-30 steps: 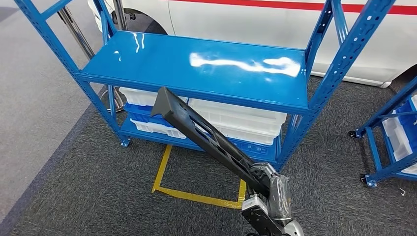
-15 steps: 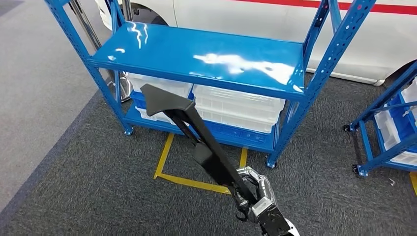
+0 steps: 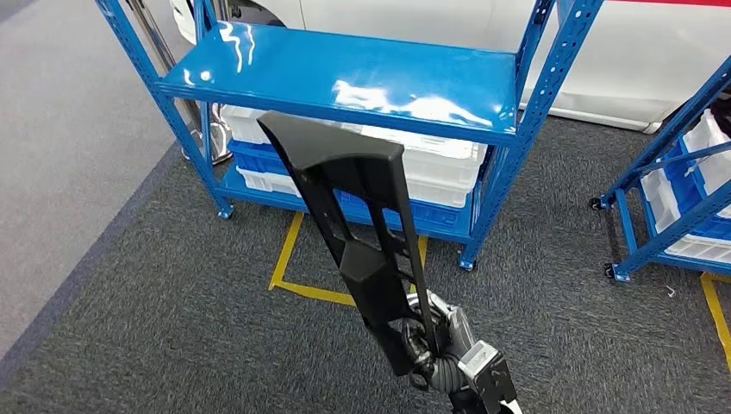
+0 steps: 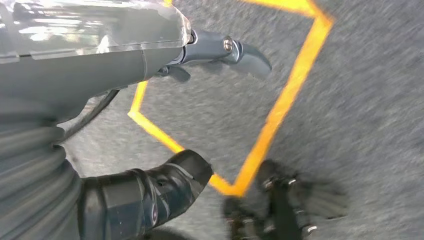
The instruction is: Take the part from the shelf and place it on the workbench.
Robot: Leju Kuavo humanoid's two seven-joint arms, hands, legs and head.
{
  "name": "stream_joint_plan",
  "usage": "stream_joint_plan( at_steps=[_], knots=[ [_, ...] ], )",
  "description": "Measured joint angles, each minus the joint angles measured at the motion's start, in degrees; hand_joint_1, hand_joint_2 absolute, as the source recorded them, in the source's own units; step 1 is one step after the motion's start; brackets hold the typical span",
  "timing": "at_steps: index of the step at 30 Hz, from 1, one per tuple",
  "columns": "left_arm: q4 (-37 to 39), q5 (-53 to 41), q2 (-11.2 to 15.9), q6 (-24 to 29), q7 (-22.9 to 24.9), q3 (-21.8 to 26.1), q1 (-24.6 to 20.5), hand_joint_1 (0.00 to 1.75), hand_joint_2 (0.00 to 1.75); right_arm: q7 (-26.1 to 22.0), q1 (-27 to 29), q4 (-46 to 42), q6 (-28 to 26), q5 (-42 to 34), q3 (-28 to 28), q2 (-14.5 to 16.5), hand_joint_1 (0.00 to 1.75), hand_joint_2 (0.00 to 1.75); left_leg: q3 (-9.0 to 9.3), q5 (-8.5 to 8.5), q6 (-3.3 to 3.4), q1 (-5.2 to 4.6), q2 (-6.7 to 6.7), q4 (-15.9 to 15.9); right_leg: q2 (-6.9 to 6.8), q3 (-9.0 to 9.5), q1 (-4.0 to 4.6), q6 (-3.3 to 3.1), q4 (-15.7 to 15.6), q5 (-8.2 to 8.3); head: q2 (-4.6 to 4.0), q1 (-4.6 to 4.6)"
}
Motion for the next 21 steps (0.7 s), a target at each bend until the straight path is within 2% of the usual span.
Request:
stream_joint_plan(
  at_steps=[2, 3, 4, 5, 6, 7, 8, 9, 10, 11, 13, 14, 15, 16, 17, 18, 19, 20, 21],
  knots=[
    [0.0, -0.4, -0.3, -0.3, -0.2, 0.0, 0.1, 0.0, 1.75, -0.4, 0.3, -0.2, 0.5, -0.3, 0.0, 0.1, 1.75, 1.75, -1.32, -6.09, -0.48, 0.25, -0.1, 6.0, -0.09, -1.59, -0.01, -0.46, 0.0, 1.4, 0.0, -0.02],
    [0.0, -0.6, -0.4, -0.4, -0.2, 0.0, 0.2, 0.0, 1.75, -0.6, 0.4, -0.3, 0.8, -0.5, 0.0, 0.2, 1.75, 1.75, -1.76, -8.19, -0.66, 0.34, -0.1, 9.4, -0.1, -2.47, 0.01, -0.46, 0.1, 2.09, 0.0, -0.02],
    [0.0, -0.8, -0.4, -0.6, -0.3, 0.0, 0.2, 0.0, 1.75, -0.7, 0.5, -0.4, 1.0, -0.6, 0.0, 0.2, 1.75, 1.75, -1.77, -8.86, -0.81, 0.41, -0.11, 12.1, -0.12, -3.38, 0.0, -0.37, 0.2, 2.77, 0.0, -0.02],
    [0.0, -0.9, -0.4, -0.7, -0.3, 0.0, 0.2, 0.0, 1.75, -0.8, 0.7, -0.4, 1.1, -0.6, 0.0, 0.2, 1.75, 1.75, -1.05, -8.09, -0.92, 0.48, -0.11, 13.2, -0.14, -4.31, -0.03, -0.23, 0.3, 3.41, 0.0, -0.03],
    [0.0, -0.9, -0.4, -0.7, -0.3, 0.0, 0.2, 0.0, 1.75, -0.8, 0.8, -0.4, 1.2, -0.6, 0.0, 0.2, 1.75, 1.75, 0.57, -6.38, -1.01, 0.58, -0.11, 12.3, -0.15, -5.25, -0.1, -0.05, 0.5, 4.01, 0.0, -0.02],
    [0.0, -0.9, -0.4, -0.7, -0.3, -0.1, 0.2, 0.0, 1.75, -0.8, 0.9, -0.4, 1.3, -0.6, -0.1, 0.2, 1.75, 1.75, 3.06, -4.63, -1.13, 0.72, -0.14, 9.6, -0.13, -6.08, -0.16, 0.19, 0.7, 4.58, 0.0, -0.03],
    [0.0, -1.0, -0.4, -0.8, -0.3, -0.1, 0.2, 0.0, 1.75, -0.8, 0.9, -0.5, 1.4, -0.6, -0.1, 0.2, 1.75, 1.75, 6.15, -3.9, -1.26, 0.85, -0.25, 5.5, -0.09, -6.79, -0.13, 0.5, 0.8, 5.1, 0.0, -0.03],
    [0.0, -1.1, -0.4, -0.8, -0.3, -0.1, 0.1, 0.0, 1.75, -0.8, 1.0, -0.6, 1.5, -0.6, -0.1, 0.2, 1.75, 1.75, 9.14, -4.08, -1.17, 0.86, -0.48, 1.1, -0.07, -7.26, -0.07, 0.86, 0.9, 5.61, 0.0, -0.01],
    [0.0, -1.3, -0.4, -0.8, -0.3, -0.2, 0.1, 0.0, 1.75, -0.9, 1.0, -0.8, 1.6, -0.7, -0.1, 0.2, 1.75, 1.75, 11.27, -4.8, -0.95, 0.82, -0.71, -2.4, -0.07, -7.56, 0.01, 1.22, 0.9, 6.16, 0.0, 0.0],
    [-0.1, -1.4, -0.5, -0.8, -0.3, -0.2, 0.1, 0.0, 1.75, -0.9, 1.0, -1.0, 1.7, -0.7, -0.1, 0.2, 1.75, 1.75, 12.42, -5.54, -0.61, 0.68, -0.91, -4.5, -0.09, -7.74, 0.08, 1.56, 0.8, 6.75, 0.0, 0.03],
    [-0.1, -1.5, -0.5, -0.7, -0.3, -0.2, 0.1, 0.0, 1.75, -1.1, 1.1, -1.2, 2.0, -0.7, -0.2, 0.2, 1.75, 1.75, 12.19, -5.24, 0.35, 0.59, -0.9, -5.5, -0.02, -7.98, 0.08, 2.28, 0.5, 7.72, 0.0, 0.04],
    [-0.1, -1.5, -0.6, -0.7, -0.3, -0.2, 0.1, 0.0, 1.75, -1.2, 1.2, -1.3, 2.2, -0.8, -0.3, 0.2, 1.75, 1.75, 11.73, -4.7, 0.88, 0.6, -0.75, -5.5, 0.05, -8.27, 0.03, 2.58, 0.8, 7.14, 0.0, 0.06],
    [-0.1, -1.6, -0.6, -0.7, -0.3, -0.2, 0.1, 0.0, 1.75, -1.2, 1.3, -1.3, 2.4, -0.8, -0.4, 0.2, 1.75, 1.75, 11.16, -4.17, 1.45, 0.62, -0.56, -5.6, 0.12, -8.77, 0.0, 2.79, 2.1, 5.49, 0.0, 0.07],
    [-0.1, -1.6, -0.7, -0.7, -0.3, -0.2, 0.1, 0.0, 1.75, -1.3, 1.4, -1.4, 2.5, -0.8, -0.5, 0.2, 1.75, 1.75, 10.59, -3.66, 2.02, 0.6, -0.37, -5.6, 0.16, -9.55, -0.08, 2.88, 4.4, 2.95, 0.0, 0.08],
    [-0.1, -1.6, -0.7, -0.7, -0.3, -0.2, 0.1, 0.0, 1.75, -1.3, 1.5, -1.4, 2.7, -0.9, -0.6, 0.2, 1.75, 1.75, 9.88, -3.21, 2.46, 0.38, -0.26, -5.6, 0.18, -10.48, -0.09, 2.87, 7.9, 0.08, 0.0, 0.09],
    [-0.1, -1.7, -0.7, -0.7, -0.3, -0.2, 0.1, 0.0, 1.75, -1.4, 1.6, -1.5, 2.8, -0.9, -0.6, 0.2, 1.75, 1.75, 9.14, -2.76, 2.81, 0.14, -0.18, -5.5, 0.19, -11.42, -0.09, 2.82, 11.8, -2.1, 0.0, 0.08],
    [-0.1, -1.8, -0.7, -0.7, -0.3, -0.2, 0.1, 0.0, 1.75, -1.6, 1.7, -1.5, 3.0, -0.9, -0.7, 0.2, 1.75, 1.75, 8.44, -2.29, 3.04, -0.13, -0.15, -5.4, 0.19, -12.04, -0.04, 2.72, 15.2, -3.02, 0.0, 0.08],
    [-0.1, -1.9, -0.7, -0.7, -0.2, -0.2, 0.1, 0.0, 1.75, -1.7, 1.7, -1.5, 3.1, -0.8, -0.8, 0.2, 1.75, 1.75, 7.78, -1.85, 3.2, -0.43, -0.12, -5.3, 0.19, -11.95, 0.08, 2.48, 17.0, -2.65, 0.0, 0.08],
    [-0.1, -2.0, -0.7, -0.7, -0.2, -0.2, 0.1, 0.0, 1.75, -1.9, 1.8, -1.6, 3.3, -0.7, -0.9, 0.2, 1.75, 1.75, 7.23, -1.47, 3.31, -0.75, -0.12, -5.2, 0.2, -10.85, 0.28, 2.06, 16.7, -1.38, 0.0, 0.08]
  ],
)
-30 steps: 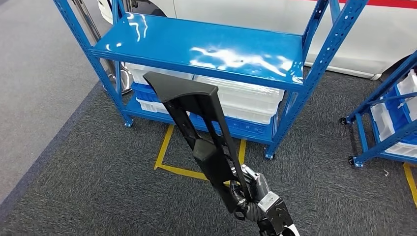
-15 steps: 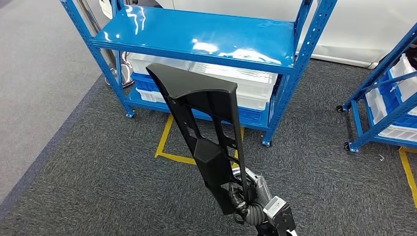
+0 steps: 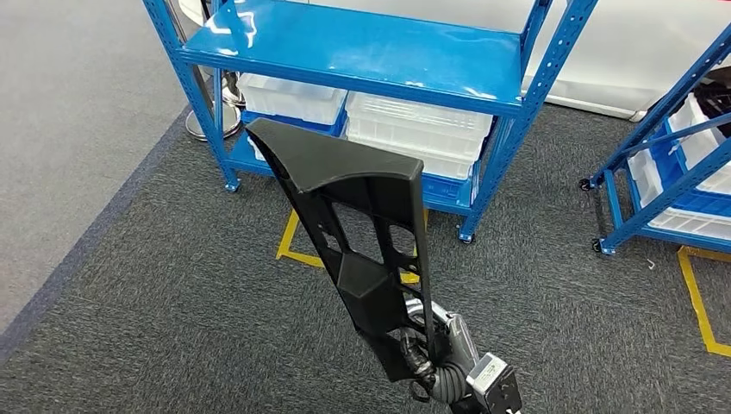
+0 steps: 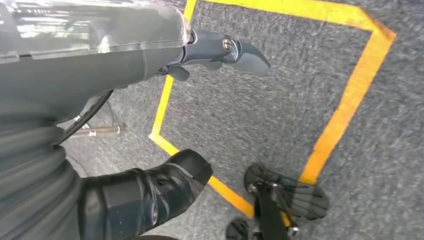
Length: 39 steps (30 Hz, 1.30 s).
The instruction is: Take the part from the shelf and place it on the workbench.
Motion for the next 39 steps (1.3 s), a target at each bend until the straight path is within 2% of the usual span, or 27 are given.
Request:
stream_joint_plan(
  at_steps=[1, 2, 4, 5, 7, 9, 10, 12, 13, 14, 15, 17, 18, 20, 22, 24, 25, 27, 28, 29, 30, 31, 33, 34, 36, 38, 39],
  knots=[
    [0.0, -0.1, 0.0, 0.0, 0.0, 0.0, 0.0, 0.0, 1.75, -0.1, 0.0, -0.1, 0.1, 0.1, 0.0, 0.0, 1.75, 1.75, -0.41, 0.3, 0.08, -0.3, -0.02, 0.1, 0.03, 2.2, 0.33, -0.69, -2.6, 1.55, 0.0, 0.0],
    [0.0, -0.3, -0.1, 0.0, 0.1, 0.0, 0.0, 0.0, 1.75, -0.1, 0.0, -0.4, 0.2, 0.2, -0.1, 0.0, 1.75, 1.75, -0.69, 0.54, 0.15, -0.47, -0.02, 0.2, 0.06, 5.17, 0.84, -1.8, -6.9, 2.45, 0.0, -0.01],
    [0.0, -0.5, -0.3, -0.1, 0.3, 0.0, 0.0, 0.0, 1.75, -0.2, -0.1, -1.0, 0.2, 0.3, -0.2, 0.0, 1.75, 1.75, -0.98, 1.03, -0.06, -0.66, 0.05, 0.2, -0.16, 10.37, 1.66, -3.61, -15.0, 2.41, 0.0, -0.04],
    [0.0, -0.6, -0.4, -0.1, 0.4, -0.1, 0.0, 0.0, 1.75, -0.3, -0.1, -1.2, 0.3, 0.4, -0.2, 0.0, 1.75, 1.75, -1.07, 1.28, -0.3, -0.57, 0.12, 0.2, -0.3, 11.66, 1.96, -4.15, -17.2, 2.01, 0.0, -0.04],
    [0.0, -0.7, -0.4, -0.1, 0.5, -0.1, -0.1, 0.0, 1.75, -0.3, -0.1, -1.6, 0.3, 0.4, -0.3, 0.0, 1.75, 1.75, -1.24, 1.7, -0.88, -0.6, 0.23, 0.1, -0.47, 12.26, 1.92, -4.14, -18.9, 2.21, 0.0, -0.01],
    [0.0, -0.7, -0.2, 0.0, 0.6, -0.1, -0.1, 0.0, 1.75, -0.4, -0.1, -1.7, 0.2, 0.5, -0.3, 0.0, 1.75, 1.75, -1.96, 0.41, -1.5, -0.63, 0.06, 1.4, -0.63, 12.43, 1.33, -3.87, -20.3, 3.0, 0.0, -0.03],
    [0.0, -0.8, -0.2, 0.0, 0.7, -0.1, -0.1, 0.0, 1.75, -0.4, -0.1, -1.8, 0.2, 0.7, -0.3, 0.0, 1.75, 1.75, -2.89, -1.29, -1.91, -0.52, -0.08, 3.6, -0.71, 12.38, 0.96, -3.66, -20.7, 3.42, 0.0, -0.04],
    [0.0, -0.9, -0.2, 0.2, 0.9, -0.1, 0.0, 0.0, 1.75, -0.5, 0.1, -1.9, 0.0, 1.0, -0.4, 0.0, 1.75, 1.75, -5.73, -5.59, -2.91, 0.21, -0.26, 10.9, -0.8, 11.83, 0.66, -3.36, -20.7, 3.84, 0.0, -0.06],
    [0.0, -1.0, -0.2, 0.3, 0.9, -0.1, 0.0, 0.0, 1.75, -0.6, 0.3, -1.9, -0.2, 1.1, -0.5, 0.0, 1.75, 1.75, -6.89, -6.86, -3.43, 0.63, -0.26, 14.2, -0.84, 11.52, 0.49, -3.2, -20.5, 3.93, 0.0, -0.05],
    [0.0, -1.1, -0.2, 0.5, 1.0, -0.1, 0.0, 0.0, 1.75, -0.8, 0.5, -2.0, -0.3, 1.1, -0.6, 0.0, 1.75, 1.75, -7.33, -7.1, -3.96, 1.06, -0.24, 15.9, -0.9, 11.2, 0.25, -3.03, -20.2, 3.95, 0.0, -0.05],
    [0.0, -1.2, -0.2, 0.8, 1.0, -0.1, 0.1, 0.0, 1.75, -1.0, 0.8, -2.0, -0.4, 1.1, -0.7, -0.1, 1.75, 1.75, -6.68, -6.11, -4.5, 1.49, -0.2, 15.4, -0.99, 10.87, -0.08, -2.79, -19.8, 3.88, 0.0, -0.06],
    [0.0, -1.5, -0.2, 1.2, 1.2, -0.1, 0.0, 0.0, 1.75, -1.5, 1.3, -2.2, -0.5, 0.9, -1.1, -0.2, 1.75, 1.75, -2.88, -2.69, -5.71, 2.33, 0.45, 8.8, -1.25, 10.27, -0.77, -1.96, -18.6, 3.4, 0.0, -0.07],
    [0.0, -1.7, -0.3, 1.4, 1.3, -0.1, -0.1, 0.0, 1.75, -1.8, 1.7, -2.3, -0.5, 0.8, -1.4, -0.3, 1.75, 1.75, -0.96, -1.52, -6.03, 2.36, 0.98, 5.3, -1.38, 9.94, -0.96, -1.41, -17.9, 3.09, 0.0, -0.16],
    [0.0, -1.9, -0.6, 1.8, 1.5, -0.1, -0.3, 0.0, 1.75, -2.4, 2.3, -2.8, -0.2, 0.5, -2.0, -0.5, 1.75, 1.75, 0.61, -1.24, -5.56, 2.15, 1.6, 2.0, -1.8, 9.5, -0.83, -0.48, -16.8, 2.69, 0.0, -0.28],
    [0.0, -2.0, -0.7, 2.0, 1.5, -0.1, -0.4, 0.0, 1.75, -2.6, 2.7, -3.0, 0.2, 0.4, -2.5, -0.6, 1.75, 1.75, 0.22, -1.4, -4.06, 1.97, 1.05, 2.1, -2.35, 9.33, -0.71, 0.12, -16.5, 2.68, 0.0, -0.3],
    [0.0, -2.0, -0.8, 2.0, 1.6, -0.1, -0.4, 0.0, 1.75, -2.8, 2.9, -3.1, 0.4, 0.4, -2.9, -0.6, 1.75, 1.75, -0.09, -1.1, -2.8, 1.99, 0.46, 1.9, -2.06, 8.78, -0.95, 0.68, -15.3, 1.53, 0.0, -0.29],
    [0.0, -2.0, -0.9, 2.0, 1.6, -0.1, -0.4, 0.0, 1.75, -2.9, 3.0, -3.2, 0.4, 0.4, -3.0, -0.7, 1.75, 1.75, -0.28, -0.82, -2.29, 1.98, 0.21, 1.8, -1.58, 7.88, -1.04, 0.85, -13.2, 0.03, 0.0, -0.3],
    [0.0, -2.0, -0.9, 2.1, 1.6, -0.1, -0.4, 0.0, 1.75, -3.0, 3.2, -3.3, 0.4, 0.4, -3.3, -0.8, 1.75, 1.75, -0.82, -0.38, -1.57, 1.8, -0.36, 1.7, -0.56, 4.75, -0.98, 0.85, -6.1, -3.96, 0.0, -0.29],
    [0.0, -2.0, -0.9, 2.1, 1.6, -0.1, -0.4, 0.0, 1.75, -3.0, 3.3, -3.3, 0.4, 0.4, -3.4, -0.8, 1.75, 1.75, -1.1, -0.22, -1.34, 1.65, -0.73, 1.8, -0.32, 3.19, -0.92, 0.74, -2.6, -5.37, 0.0, -0.29],
    [0.0, -2.1, -0.9, 2.1, 1.6, -0.1, -0.4, 0.0, 1.75, -3.0, 3.4, -3.4, 0.4, 0.4, -3.5, -0.9, 1.75, 1.75, -1.32, -0.1, -1.19, 1.47, -1.18, 1.8, -0.16, 2.34, -0.83, 0.56, -0.6, -5.77, 0.0, -0.29],
    [0.0, -2.1, -0.9, 2.1, 1.6, -0.1, -0.3, 0.0, 1.75, -3.0, 3.5, -3.4, 0.4, 0.4, -3.5, -0.9, 1.75, 1.75, -1.47, -0.01, -1.11, 1.3, -1.67, 1.9, -0.03, 2.5, -0.72, 0.28, -0.6, -5.06, 0.0, -0.3],
    [0.0, -2.1, -0.9, 2.1, 1.6, -0.1, -0.3, 0.0, 1.75, -3.0, 3.5, -3.4, 0.4, 0.4, -3.5, -0.9, 1.75, 1.75, -1.54, 0.07, -1.1, 1.17, -2.2, 2.0, 0.23, 3.74, -0.58, -0.11, -2.8, -3.42, 0.0, -0.29],
    [0.1, -2.3, -1.1, 2.1, 1.6, -0.1, -0.3, 0.0, 1.75, -3.0, 3.6, -3.4, 0.5, 0.4, -3.6, -0.9, 1.75, 1.75, -1.65, 0.27, -1.27, 0.98, -3.2, 2.1, 2.13, 7.67, -0.23, -1.22, -10.4, 0.18, 0.0, -0.32],
    [0.1, -2.4, -1.2, 2.1, 1.6, -0.1, -0.3, 0.0, 1.75, -3.0, 3.6, -3.5, 0.5, 0.5, -3.6, -0.9, 1.75, 1.75, -1.84, 0.42, -1.47, 0.97, -3.71, 2.1, 3.28, 9.13, -0.1, -1.61, -13.6, 1.18, 0.0, -0.31],
    [0.1, -2.6, -1.4, 2.1, 1.7, -0.2, -0.4, 0.0, 1.75, -3.1, 3.9, -3.8, 0.6, 0.8, -3.8, -0.9, 1.75, 1.75, -2.4, 0.83, -2.09, 1.2, -4.66, 2.2, 4.52, 10.04, 0.14, -1.93, -16.1, 1.48, 0.0, -0.31],
    [0.1, -2.9, -1.4, 2.1, 1.8, -0.2, -0.4, 0.0, 1.75, -3.2, 4.0, -3.9, 0.7, 1.0, -4.0, -0.9, 1.75, 1.75, -2.8, 1.1, -2.77, 1.37, -5.25, 2.2, 3.45, 10.07, 0.06, -1.86, -16.8, 1.91, 0.0, -0.3],
    [0.1, -3.0, -1.4, 2.1, 1.9, -0.2, -0.3, 0.0, 1.75, -3.2, 4.0, -4.0, 0.7, 1.1, -4.0, -0.9, 1.75, 1.75, -3.11, 0.63, -3.03, 1.3, -4.66, 2.7, 2.85, 10.15, -0.13, -1.95, -17.1, 2.19, 0.0, -0.36]
  ],
)
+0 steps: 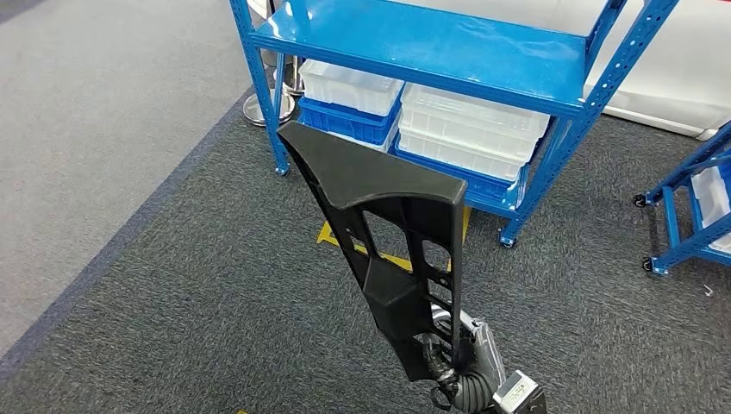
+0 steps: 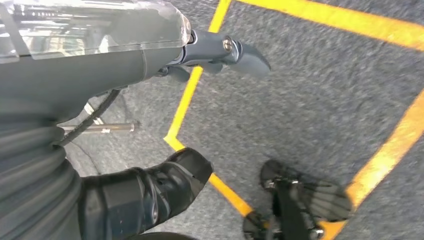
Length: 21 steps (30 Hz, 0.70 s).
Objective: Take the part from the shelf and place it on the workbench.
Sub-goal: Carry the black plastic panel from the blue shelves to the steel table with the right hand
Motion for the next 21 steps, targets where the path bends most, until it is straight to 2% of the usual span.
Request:
stream_joint_plan(
  at_steps=[2, 4, 5, 6, 7, 8, 10, 11, 12, 14, 16, 18, 19, 20, 21],
  knots=[
    [0.0, -0.1, 0.0, 0.0, 0.0, 0.0, 0.0, 0.0, 1.75, -0.1, 0.1, -0.2, 0.0, 0.1, -0.1, 0.0, 1.75, 1.75, -1.89, -2.96, -0.44, -0.04, 2.06, 4.3, -1.48, 0.08, -0.33, -0.19, -0.6, 0.45, 0.0, -0.19],
    [0.0, -0.2, -0.1, -0.1, 0.0, 0.0, 0.0, 0.0, 1.75, -0.1, 0.3, -0.3, 0.1, 0.2, -0.2, 0.0, 1.75, 1.75, -4.92, -6.73, -0.97, 0.12, 3.15, 11.5, -2.97, -0.11, -0.22, -0.32, -0.6, 0.52, 0.0, -0.31],
    [0.0, -0.3, -0.1, -0.1, 0.0, 0.0, 0.0, 0.0, 1.75, -0.1, 0.4, -0.3, 0.2, 0.3, -0.3, 0.0, 1.75, 1.75, -5.86, -7.62, -1.22, 0.22, 3.28, 14.1, -3.71, -0.21, -0.18, -0.32, -0.5, 0.52, 0.0, -0.3],
    [0.0, -0.4, -0.1, -0.1, 0.0, 0.0, 0.0, 0.0, 1.75, -0.1, 0.5, -0.3, 0.2, 0.3, -0.3, 0.0, 1.75, 1.75, -5.79, -7.4, -1.4, 0.29, 3.42, 14.6, -4.4, -0.3, -0.17, -0.31, -0.4, 0.51, 0.0, -0.31],
    [0.0, -0.5, -0.1, -0.1, 0.0, 0.0, 0.1, 0.0, 1.75, -0.1, 0.5, -0.3, 0.3, 0.4, -0.3, 0.0, 1.75, 1.75, -4.55, -6.17, -1.5, 0.34, 3.7, 12.9, -5.03, -0.36, -0.17, -0.27, -0.2, 0.48, 0.0, -0.31],
    [0.0, -0.6, -0.1, -0.1, 0.0, 0.0, 0.1, 0.0, 1.75, -0.1, 0.5, -0.3, 0.3, 0.4, -0.3, 0.0, 1.75, 1.75, -2.31, -4.32, -1.47, 0.36, 4.3, 9.1, -5.6, -0.39, -0.18, -0.18, -0.1, 0.42, 0.0, -0.31],
    [0.0, -0.7, 0.0, -0.1, 0.0, 0.0, 0.1, 0.0, 1.75, -0.2, 0.5, -0.4, 0.4, 0.5, -0.4, 0.0, 1.75, 1.75, 1.94, -1.86, -0.94, 0.09, 6.22, 1.4, -6.54, -0.47, 0.0, 0.16, 0.3, 0.25, 0.0, -0.29],
    [0.0, -0.7, 0.0, -0.1, 0.0, -0.1, 0.0, 0.0, 1.75, -0.2, 0.5, -0.4, 0.4, 0.5, -0.4, 0.0, 1.75, 1.75, 2.97, -1.41, -0.57, -0.1, 6.77, -0.7, -6.91, -0.52, 0.11, 0.41, 0.4, 0.21, 0.0, -0.27],
    [0.0, -0.7, 0.0, -0.1, 0.0, -0.1, 0.0, 0.0, 1.75, -0.2, 0.5, -0.5, 0.4, 0.6, -0.4, 0.0, 1.75, 1.75, 3.09, -1.45, -0.2, -0.31, 6.9, -1.3, -7.25, -0.57, 0.2, 0.68, 0.5, 0.25, 0.0, -0.26],
    [0.0, -0.8, -0.1, -0.1, 0.0, -0.1, 0.1, 0.0, 1.75, -0.3, 0.5, -0.6, 0.5, 0.9, -0.4, 0.0, 1.75, 1.75, 2.88, -0.95, 0.51, -0.27, 5.98, -1.6, -7.67, -0.5, 0.21, 1.28, 0.4, 0.31, 0.0, -0.26],
    [0.0, -0.9, -0.1, -0.1, 0.0, -0.1, 0.2, 0.0, 1.75, -0.3, 0.6, -0.7, 0.6, 1.1, -0.5, 0.0, 1.75, 1.75, 2.93, -0.31, 1.29, 0.07, 5.28, -2.3, -6.18, -1.02, 0.09, 1.88, 1.9, -1.11, 0.0, -0.23],
    [0.0, -1.1, -0.2, -0.1, 0.0, -0.1, 0.1, 0.0, 1.75, -0.4, 0.6, -0.8, 0.6, 1.2, -0.8, 0.0, 1.75, 1.75, 2.64, 0.19, 1.85, 0.25, 4.58, -2.5, -3.82, -3.58, -0.13, 2.26, 7.9, -4.95, 0.0, -0.18],
    [0.0, -1.2, -0.2, -0.1, 0.1, -0.1, 0.0, 0.0, 1.75, -0.4, 0.7, -0.8, 0.6, 1.2, -0.9, 0.0, 1.75, 1.75, 2.34, 0.35, 1.98, 0.25, 4.16, -2.5, -3.22, -5.31, -0.21, 2.35, 11.8, -6.89, 0.0, -0.17],
    [0.0, -1.3, -0.2, -0.1, 0.1, -0.1, 0.0, 0.0, 1.75, -0.4, 0.8, -0.8, 0.6, 1.3, -1.0, 0.0, 1.75, 1.75, 2.06, 0.48, 1.98, 0.25, 3.65, -2.4, -2.98, -6.64, -0.31, 2.46, 14.9, -8.04, 0.0, -0.17],
    [0.0, -1.4, -0.2, -0.1, 0.1, -0.1, 0.0, 0.0, 1.75, -0.4, 0.9, -0.8, 0.6, 1.3, -1.1, 0.0, 1.75, 1.75, 1.84, 0.59, 1.91, 0.26, 3.08, -2.2, -2.91, -7.09, -0.4, 2.54, 16.1, -8.03, 0.0, -0.17]
  ],
)
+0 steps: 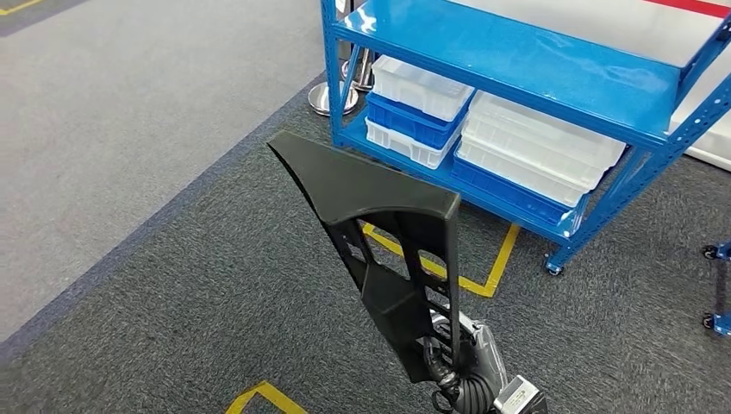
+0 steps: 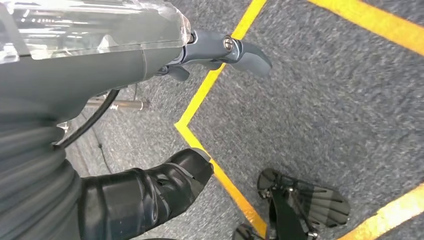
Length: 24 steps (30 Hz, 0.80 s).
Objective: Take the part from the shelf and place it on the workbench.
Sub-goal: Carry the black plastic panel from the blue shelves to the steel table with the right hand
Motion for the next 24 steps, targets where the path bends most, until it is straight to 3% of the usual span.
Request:
stream_joint_plan(
  at_steps=[1, 2, 4, 6, 8, 10, 11, 13, 15, 16, 17, 18, 20, 22, 24],
  knots=[
    [0.0, -0.1, 0.0, 0.0, 0.0, 0.0, 0.0, 0.0, 1.75, 0.0, 0.0, 0.0, 0.0, 0.1, 0.0, 0.0, 1.75, 1.75, -0.16, 0.09, -0.13, 0.04, -0.62, 0.2, 0.07, 0.64, -0.12, 0.06, -1.0, 1.12, 0.0, 0.0],
    [0.0, -0.2, 0.0, 0.0, 0.0, 0.0, 0.1, 0.0, 1.75, 0.0, 0.1, 0.0, 0.0, 0.2, -0.1, 0.0, 1.75, 1.75, -0.29, 0.12, -0.3, 0.11, -1.28, 0.4, 0.37, 2.31, -0.31, 0.11, -4.0, 3.04, 0.0, 0.0],
    [0.0, -0.4, -0.2, 0.0, 0.0, -0.2, 0.0, 0.0, 1.75, 0.0, 0.0, 0.0, 0.0, 0.4, -0.1, 0.0, 1.75, 1.75, -0.82, 0.08, -0.85, 0.15, -2.49, 1.2, 2.36, 5.99, -0.65, 0.08, -11.4, 5.89, 0.0, 0.0],
    [0.0, -0.5, -0.2, 0.0, 0.0, -0.3, -0.1, 0.0, 1.75, 0.0, 0.1, -0.1, 0.0, 0.5, -0.1, 0.0, 1.75, 1.75, -1.59, 0.22, -1.67, 0.1, -3.51, 1.8, 3.6, 7.2, -0.65, -0.32, -14.5, 6.53, 0.0, -0.02],
    [0.0, -0.5, -0.2, 0.0, 0.0, -0.4, 0.1, 0.0, 1.75, -0.1, 0.1, -0.1, 0.0, 0.6, -0.2, 0.0, 1.75, 1.75, -2.12, 0.59, -2.48, 0.27, -4.21, 1.7, 2.72, 6.86, -0.42, -1.1, -14.5, 6.87, 0.0, -0.03],
    [0.0, -0.5, -0.2, 0.0, 0.0, -0.4, 0.2, 0.0, 1.75, -0.1, 0.1, -0.2, 0.0, 0.6, -0.2, 0.0, 1.75, 1.75, -2.91, -0.28, -2.99, 0.34, -2.78, 3.0, 1.63, 6.71, -0.38, -1.99, -14.8, 7.29, 0.0, -0.08],
    [0.0, -0.5, -0.3, 0.0, 0.0, -0.4, 0.2, 0.0, 1.75, -0.1, 0.1, -0.2, 0.0, 0.6, -0.2, 0.0, 1.75, 1.75, -3.88, -1.71, -3.13, 0.29, -1.63, 5.2, 0.98, 6.61, -0.41, -2.39, -14.9, 7.46, 0.0, -0.1],
    [0.0, -0.5, -0.3, 0.0, -0.1, -0.5, 0.1, 0.0, 1.75, -0.1, 0.2, -0.3, 0.0, 0.7, -0.2, 0.0, 1.75, 1.75, -6.89, -5.67, -3.3, 0.21, 0.04, 12.4, -0.37, 6.37, -0.13, -2.8, -14.9, 7.55, 0.0, -0.14],
    [0.0, -0.6, -0.3, 0.0, -0.1, -0.5, 0.1, 0.0, 1.75, -0.1, 0.3, -0.3, 0.0, 0.8, -0.2, 0.0, 1.75, 1.75, -8.85, -7.63, -3.28, 0.2, 0.35, 17.7, -1.8, 6.24, 0.19, -2.89, -14.9, 7.54, 0.0, -0.13],
    [0.0, -0.6, -0.3, 0.0, -0.1, -0.6, 0.2, 0.0, 1.75, -0.1, 0.3, -0.3, 0.0, 0.8, -0.2, 0.0, 1.75, 1.75, -8.32, -7.03, -3.13, 0.18, 0.48, 17.4, -2.45, 6.25, 0.32, -2.92, -14.9, 7.53, 0.0, -0.13],
    [0.0, -0.6, -0.3, 0.0, -0.1, -0.6, 0.2, 0.0, 1.75, -0.1, 0.2, -0.3, 0.0, 0.8, -0.2, 0.0, 1.75, 1.75, -6.68, -5.54, -2.86, 0.1, 0.74, 14.8, -3.08, 6.32, 0.44, -2.93, -14.9, 7.5, 0.0, -0.13],
    [0.0, -0.6, -0.3, 0.0, -0.2, -0.7, 0.3, 0.0, 1.75, -0.1, 0.2, -0.3, 0.0, 0.8, -0.2, 0.0, 1.75, 1.75, -4.33, -3.75, -2.42, -0.08, 1.5, 10.8, -3.63, 6.42, 0.53, -2.93, -14.9, 7.47, 0.0, -0.13],
    [0.0, -0.6, -0.3, 0.0, -0.3, -0.8, 0.1, 0.0, 1.75, -0.1, 0.2, -0.4, 0.1, 0.8, -0.2, 0.1, 1.75, 1.75, -0.61, -1.79, -1.63, -0.73, 3.5, 3.8, -4.67, 6.47, 0.82, -2.7, -14.8, 7.37, 0.0, -0.13],
    [0.0, -0.6, -0.3, 0.0, -0.4, -0.9, 0.1, 0.0, 1.75, -0.1, 0.0, -0.4, 0.2, 0.9, -0.2, 0.1, 1.75, 1.75, 0.08, -1.67, -1.25, -1.22, 4.08, 1.7, -5.67, 6.45, 0.97, -2.26, -14.8, 7.36, 0.0, -0.11],
    [0.0, -0.5, -0.4, 0.0, -0.4, -0.9, 0.3, 0.0, 1.75, -0.1, -0.4, -0.4, 0.2, 1.0, -0.2, 0.2, 1.75, 1.75, 0.04, -1.17, -0.84, -1.07, 3.05, 1.1, -5.94, 6.69, 0.9, -1.66, -14.8, 7.26, 0.0, -0.09]
  ],
)
